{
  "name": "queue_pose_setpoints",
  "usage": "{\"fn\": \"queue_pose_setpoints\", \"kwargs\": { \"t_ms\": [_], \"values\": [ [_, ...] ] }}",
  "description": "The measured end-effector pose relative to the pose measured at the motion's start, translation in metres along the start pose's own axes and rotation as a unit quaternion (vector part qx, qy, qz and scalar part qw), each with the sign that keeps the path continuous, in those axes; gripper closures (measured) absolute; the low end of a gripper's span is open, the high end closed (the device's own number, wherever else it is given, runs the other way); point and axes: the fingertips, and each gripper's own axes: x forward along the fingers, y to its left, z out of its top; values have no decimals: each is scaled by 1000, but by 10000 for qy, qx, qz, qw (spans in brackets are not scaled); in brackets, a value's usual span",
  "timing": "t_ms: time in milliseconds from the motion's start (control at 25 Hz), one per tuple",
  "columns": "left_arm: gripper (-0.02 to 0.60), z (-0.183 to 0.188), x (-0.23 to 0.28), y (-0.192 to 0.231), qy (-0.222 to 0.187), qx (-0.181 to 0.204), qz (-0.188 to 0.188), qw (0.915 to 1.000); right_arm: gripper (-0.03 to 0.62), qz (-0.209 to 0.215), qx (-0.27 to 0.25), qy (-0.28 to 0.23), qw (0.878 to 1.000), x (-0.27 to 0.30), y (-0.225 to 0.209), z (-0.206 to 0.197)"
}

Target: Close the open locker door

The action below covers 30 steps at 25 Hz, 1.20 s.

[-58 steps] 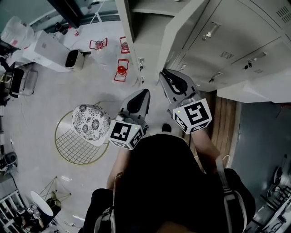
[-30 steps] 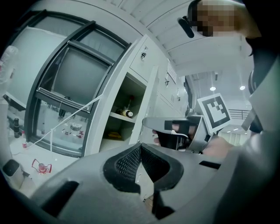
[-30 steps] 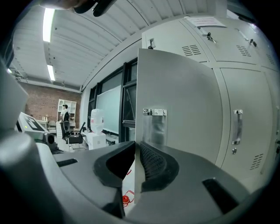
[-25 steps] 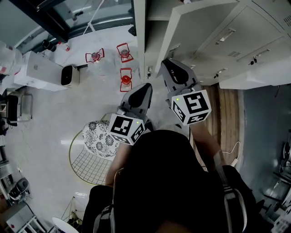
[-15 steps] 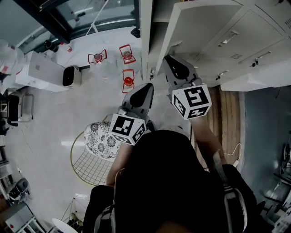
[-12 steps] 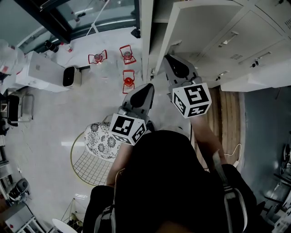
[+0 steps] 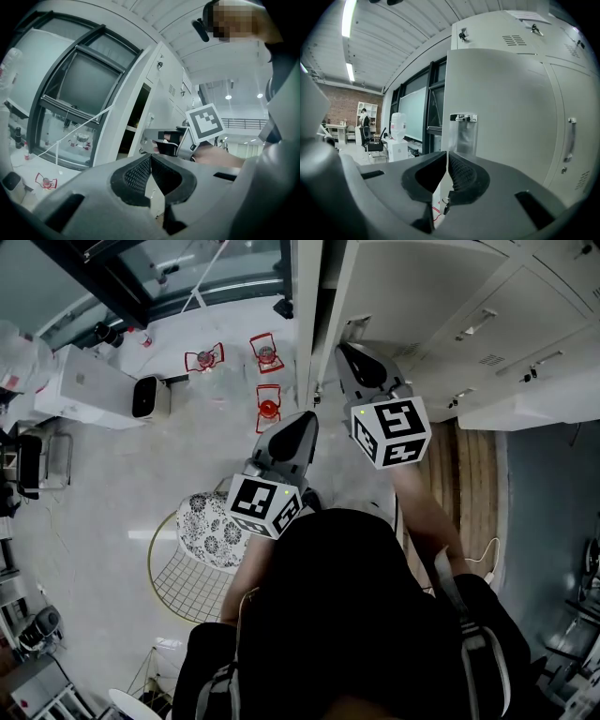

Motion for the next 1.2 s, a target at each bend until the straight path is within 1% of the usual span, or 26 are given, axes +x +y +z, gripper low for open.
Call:
{"fn": "queue_pose_setpoints", "kwargs": {
  "t_ms": [560, 720, 1200],
  "values": [
    [563, 5, -6, 8, -39, 77, 74, 9999, 576, -195, 15, 26, 9998, 21, -12, 4],
    [563, 6, -9, 11, -47, 87, 82, 9999, 576, -312, -34, 27, 9995, 26, -16, 5],
    [563, 5, -11, 14, -10, 100, 63, 9999, 576, -389, -141, 105, 9991, 42, -22, 8]
  ]
}}
